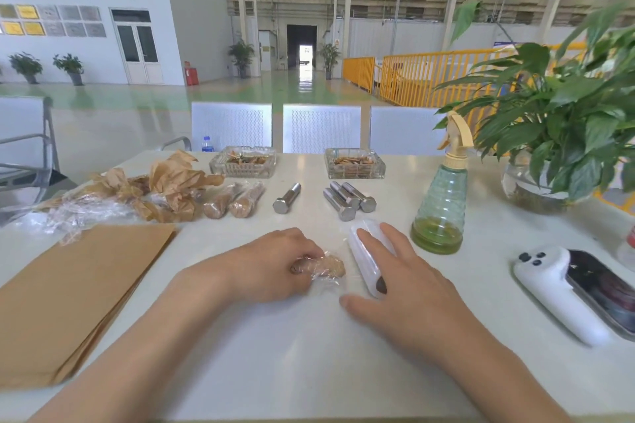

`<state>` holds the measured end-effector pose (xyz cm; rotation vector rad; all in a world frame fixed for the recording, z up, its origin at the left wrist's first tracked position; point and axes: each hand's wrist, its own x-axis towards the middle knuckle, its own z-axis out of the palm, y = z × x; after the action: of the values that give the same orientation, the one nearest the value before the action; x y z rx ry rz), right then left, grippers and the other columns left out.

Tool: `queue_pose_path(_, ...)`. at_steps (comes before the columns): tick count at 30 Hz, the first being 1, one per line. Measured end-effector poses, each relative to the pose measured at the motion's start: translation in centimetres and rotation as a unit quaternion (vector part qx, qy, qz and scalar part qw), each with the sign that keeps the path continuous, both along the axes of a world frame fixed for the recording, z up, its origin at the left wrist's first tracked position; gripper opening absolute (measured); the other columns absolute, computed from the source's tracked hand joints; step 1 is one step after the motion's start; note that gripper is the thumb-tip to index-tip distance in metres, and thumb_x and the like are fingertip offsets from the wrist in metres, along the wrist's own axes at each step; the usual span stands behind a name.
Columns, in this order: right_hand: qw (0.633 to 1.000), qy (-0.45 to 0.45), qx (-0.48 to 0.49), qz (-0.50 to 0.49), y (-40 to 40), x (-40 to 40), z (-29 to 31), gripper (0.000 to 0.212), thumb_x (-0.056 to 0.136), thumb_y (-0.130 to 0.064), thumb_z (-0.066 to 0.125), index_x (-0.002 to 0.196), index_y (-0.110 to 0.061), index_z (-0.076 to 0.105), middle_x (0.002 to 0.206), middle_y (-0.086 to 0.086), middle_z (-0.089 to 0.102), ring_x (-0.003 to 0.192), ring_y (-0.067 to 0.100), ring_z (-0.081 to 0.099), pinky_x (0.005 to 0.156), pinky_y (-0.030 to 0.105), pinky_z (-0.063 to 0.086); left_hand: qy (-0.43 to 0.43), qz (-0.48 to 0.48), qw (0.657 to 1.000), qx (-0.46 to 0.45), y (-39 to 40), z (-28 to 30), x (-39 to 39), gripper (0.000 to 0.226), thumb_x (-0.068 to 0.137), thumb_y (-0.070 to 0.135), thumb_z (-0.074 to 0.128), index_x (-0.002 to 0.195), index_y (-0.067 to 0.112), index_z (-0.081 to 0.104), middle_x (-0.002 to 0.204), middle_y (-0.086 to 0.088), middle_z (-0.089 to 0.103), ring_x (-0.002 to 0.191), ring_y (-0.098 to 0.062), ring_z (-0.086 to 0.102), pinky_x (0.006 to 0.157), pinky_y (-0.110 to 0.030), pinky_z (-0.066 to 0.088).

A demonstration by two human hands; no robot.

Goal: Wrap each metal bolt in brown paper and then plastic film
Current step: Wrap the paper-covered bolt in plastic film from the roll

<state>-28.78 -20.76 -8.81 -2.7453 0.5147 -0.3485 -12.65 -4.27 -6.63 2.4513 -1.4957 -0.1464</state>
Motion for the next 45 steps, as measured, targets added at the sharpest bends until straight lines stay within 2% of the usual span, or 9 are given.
queue_pose_path(9,0.997,-0.035,0.049,0.047,-1.8,-0.2,0.4,0.085,0.064,-0.048,0.055,0.138,-0.065,0.017,0.150,-0.034,0.009,0.094,-0.008,0.054,0.093,0.028,0.049,-0.225,-0.014,0.974,-0.004,0.1,-1.6,-0.5,0.021,0.101,0.035,0.041,0.116,0.025,0.051,0.112,0.005,0.053,0.106,-0.019,0.051,0.098,-0.032,0.037)
queue_pose_path(17,0.976,-0.128,0.140,0.107,-3.1,0.7,-0.3,0.077,0.060,-0.042,0.065,0.132,-0.060,0.045,0.139,-0.039,0.036,0.119,-0.018,0.045,0.093,0.008,0.037,-0.069,-0.042,0.984,-0.159,1.5,-0.7,-0.1,0.004,0.102,0.036,0.043,0.100,0.036,0.039,0.091,0.017,0.051,0.083,-0.004,0.050,0.077,-0.035,0.046)
queue_pose_path(23,0.875,-0.151,0.443,0.120,-3.6,2.8,0.2,0.052,0.067,-0.034,0.069,0.118,-0.040,0.063,0.093,-0.011,0.071,0.074,0.003,0.061,0.065,0.019,0.048,0.026,0.022,0.958,-0.284,0.1,0.9,0.3,0.011,0.087,0.042,0.054,0.093,0.034,0.047,0.062,-0.002,0.061,0.051,-0.007,0.049,0.050,-0.023,0.038)
queue_pose_path(30,0.740,-0.180,0.633,0.143,-3.6,4.4,0.7,0.051,0.080,-0.041,0.071,0.123,-0.015,0.067,0.126,0.018,0.068,0.114,0.029,0.066,0.102,0.050,0.050,0.179,0.157,0.920,-0.312,-1.1,0.2,2.3,0.015,0.081,0.037,0.065,0.082,0.030,0.051,0.057,0.000,0.063,0.044,-0.013,0.052,0.049,-0.030,0.043)
queue_pose_path(33,0.672,-0.155,0.707,0.156,-3.0,4.7,1.1,0.058,0.086,-0.041,0.067,0.135,-0.011,0.057,0.131,0.018,0.067,0.122,0.033,0.064,0.103,0.052,0.051,0.254,0.164,0.898,-0.319,-1.5,-0.4,2.1,0.021,0.083,0.037,0.068,0.090,0.027,0.051,0.054,0.003,0.062,0.042,-0.013,0.049,0.044,-0.024,0.037)
queue_pose_path(36,0.655,-0.134,0.723,0.174,-2.0,4.7,1.3,0.058,0.090,-0.039,0.066,0.137,-0.009,0.054,0.132,0.020,0.066,0.122,0.035,0.063,0.104,0.054,0.049,0.316,0.169,0.869,-0.341,-2.0,-0.4,1.5,0.021,0.091,0.017,0.064,0.107,0.028,0.057,0.058,-0.001,0.065,0.047,-0.019,0.052,0.040,-0.021,0.037)
queue_pose_path(38,0.654,-0.135,0.725,0.170,-1.3,5.0,1.3,0.056,0.089,-0.041,0.067,0.135,-0.010,0.057,0.130,0.018,0.068,0.121,0.033,0.064,0.106,0.054,0.048,0.326,0.175,0.869,-0.328,-2.1,-0.2,1.2,0.006,0.093,0.011,0.057,0.090,0.013,0.062,0.056,-0.010,0.060,0.048,-0.021,0.050,0.042,-0.023,0.037)
queue_pose_path(41,0.640,-0.126,0.744,0.146,-0.3,5.4,1.1,0.056,0.092,-0.048,0.064,0.135,-0.013,0.056,0.127,0.015,0.070,0.120,0.031,0.066,0.109,0.054,0.045,0.339,0.202,0.872,-0.290,-1.8,-0.2,0.5,0.030,0.094,0.013,0.051,0.064,0.013,0.050,0.046,-0.009,0.048,0.041,-0.018,0.043,0.040,-0.021,0.030)
queue_pose_path(45,0.616,-0.118,0.771,0.116,0.3,5.8,0.6,0.063,0.090,-0.056,0.060,0.137,-0.014,0.052,0.125,0.016,0.071,0.118,0.030,0.067,0.108,0.053,0.046,0.382,0.219,0.844,-0.307,-1.2,-0.5,0.4,0.028,0.097,0.019,0.052,0.069,0.018,0.050,0.052,-0.005,0.050,0.045,-0.017,0.046,0.040,-0.019,0.029)
